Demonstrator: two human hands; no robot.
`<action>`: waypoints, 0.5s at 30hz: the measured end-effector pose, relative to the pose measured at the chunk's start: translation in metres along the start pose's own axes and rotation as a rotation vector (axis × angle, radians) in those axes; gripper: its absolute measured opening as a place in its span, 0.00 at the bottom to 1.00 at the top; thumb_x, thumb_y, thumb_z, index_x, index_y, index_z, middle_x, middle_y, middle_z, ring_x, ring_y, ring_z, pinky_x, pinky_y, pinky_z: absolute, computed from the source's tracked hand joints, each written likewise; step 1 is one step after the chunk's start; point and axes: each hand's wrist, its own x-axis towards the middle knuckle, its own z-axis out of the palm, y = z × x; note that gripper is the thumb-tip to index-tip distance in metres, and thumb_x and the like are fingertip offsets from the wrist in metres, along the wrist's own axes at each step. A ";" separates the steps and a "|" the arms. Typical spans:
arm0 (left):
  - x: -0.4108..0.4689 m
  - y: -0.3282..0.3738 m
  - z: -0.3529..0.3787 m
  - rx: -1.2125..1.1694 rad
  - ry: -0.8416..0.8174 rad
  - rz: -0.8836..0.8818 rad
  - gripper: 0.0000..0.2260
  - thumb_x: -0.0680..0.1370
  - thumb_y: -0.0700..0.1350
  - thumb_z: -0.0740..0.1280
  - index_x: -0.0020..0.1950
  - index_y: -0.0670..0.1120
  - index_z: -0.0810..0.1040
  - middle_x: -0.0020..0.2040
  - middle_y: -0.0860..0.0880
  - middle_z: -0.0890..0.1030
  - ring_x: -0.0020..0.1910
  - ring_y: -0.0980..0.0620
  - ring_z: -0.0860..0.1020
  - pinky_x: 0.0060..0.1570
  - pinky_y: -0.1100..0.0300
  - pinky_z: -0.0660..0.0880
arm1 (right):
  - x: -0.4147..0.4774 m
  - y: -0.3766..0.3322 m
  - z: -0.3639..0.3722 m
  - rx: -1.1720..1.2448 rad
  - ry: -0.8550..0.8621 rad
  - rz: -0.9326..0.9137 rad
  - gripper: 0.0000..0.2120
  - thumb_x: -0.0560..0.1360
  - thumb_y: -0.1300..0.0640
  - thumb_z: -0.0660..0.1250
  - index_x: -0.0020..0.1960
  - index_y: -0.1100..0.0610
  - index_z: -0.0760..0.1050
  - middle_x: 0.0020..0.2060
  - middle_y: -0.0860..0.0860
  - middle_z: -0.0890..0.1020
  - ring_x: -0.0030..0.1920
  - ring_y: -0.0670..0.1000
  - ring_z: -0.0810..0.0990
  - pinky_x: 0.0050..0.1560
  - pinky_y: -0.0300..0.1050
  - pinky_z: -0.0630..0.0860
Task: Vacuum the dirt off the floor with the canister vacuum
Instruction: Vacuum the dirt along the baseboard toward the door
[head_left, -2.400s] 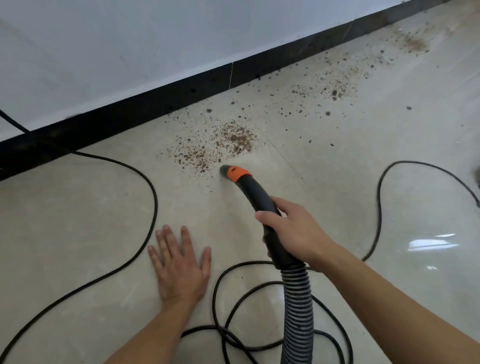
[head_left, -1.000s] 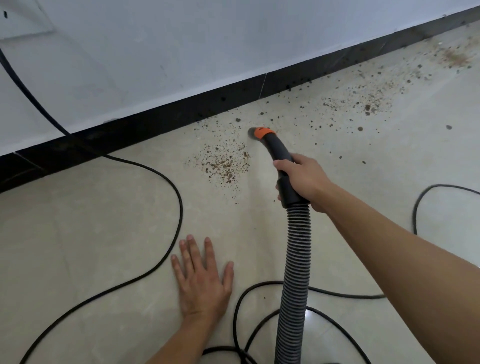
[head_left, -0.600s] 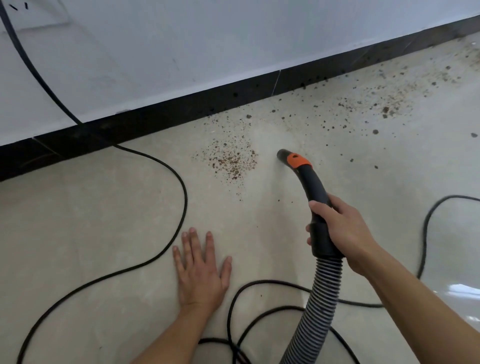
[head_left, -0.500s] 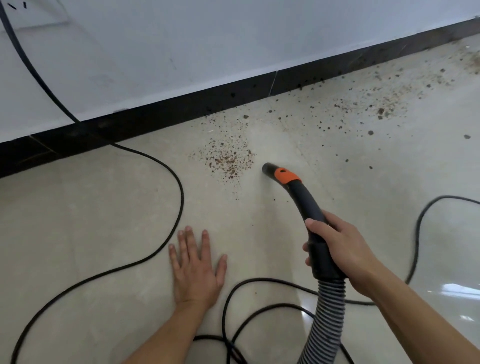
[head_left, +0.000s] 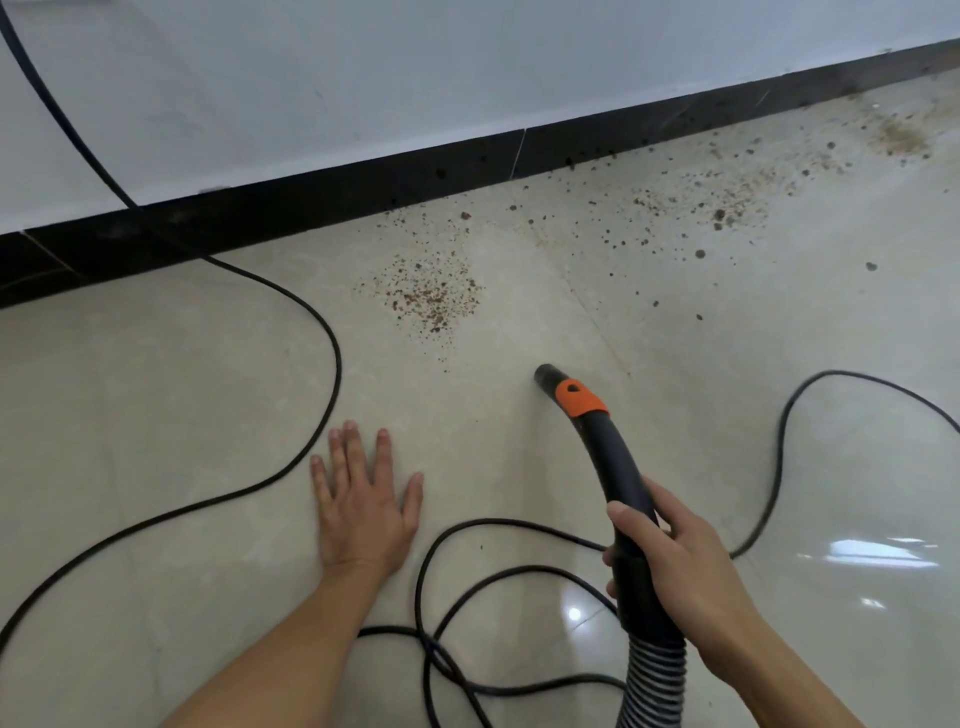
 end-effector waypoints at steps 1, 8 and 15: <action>0.000 0.000 0.000 0.002 0.001 -0.001 0.33 0.77 0.62 0.48 0.76 0.44 0.63 0.77 0.37 0.58 0.77 0.39 0.52 0.75 0.42 0.46 | 0.002 0.000 0.005 -0.017 -0.025 -0.017 0.12 0.79 0.55 0.67 0.60 0.43 0.77 0.31 0.58 0.80 0.30 0.57 0.80 0.32 0.51 0.80; 0.000 0.000 0.000 -0.020 -0.001 -0.011 0.30 0.79 0.56 0.46 0.77 0.44 0.61 0.77 0.38 0.57 0.78 0.41 0.51 0.75 0.41 0.47 | -0.011 0.024 0.035 -0.115 -0.079 -0.083 0.15 0.77 0.49 0.69 0.62 0.36 0.76 0.35 0.53 0.83 0.36 0.56 0.83 0.45 0.62 0.82; -0.002 -0.001 0.001 -0.028 0.009 -0.014 0.28 0.79 0.53 0.48 0.76 0.43 0.61 0.77 0.38 0.58 0.78 0.41 0.52 0.74 0.41 0.50 | -0.020 0.031 0.061 -0.132 -0.144 -0.104 0.24 0.66 0.36 0.68 0.62 0.28 0.72 0.35 0.49 0.84 0.36 0.53 0.83 0.46 0.59 0.82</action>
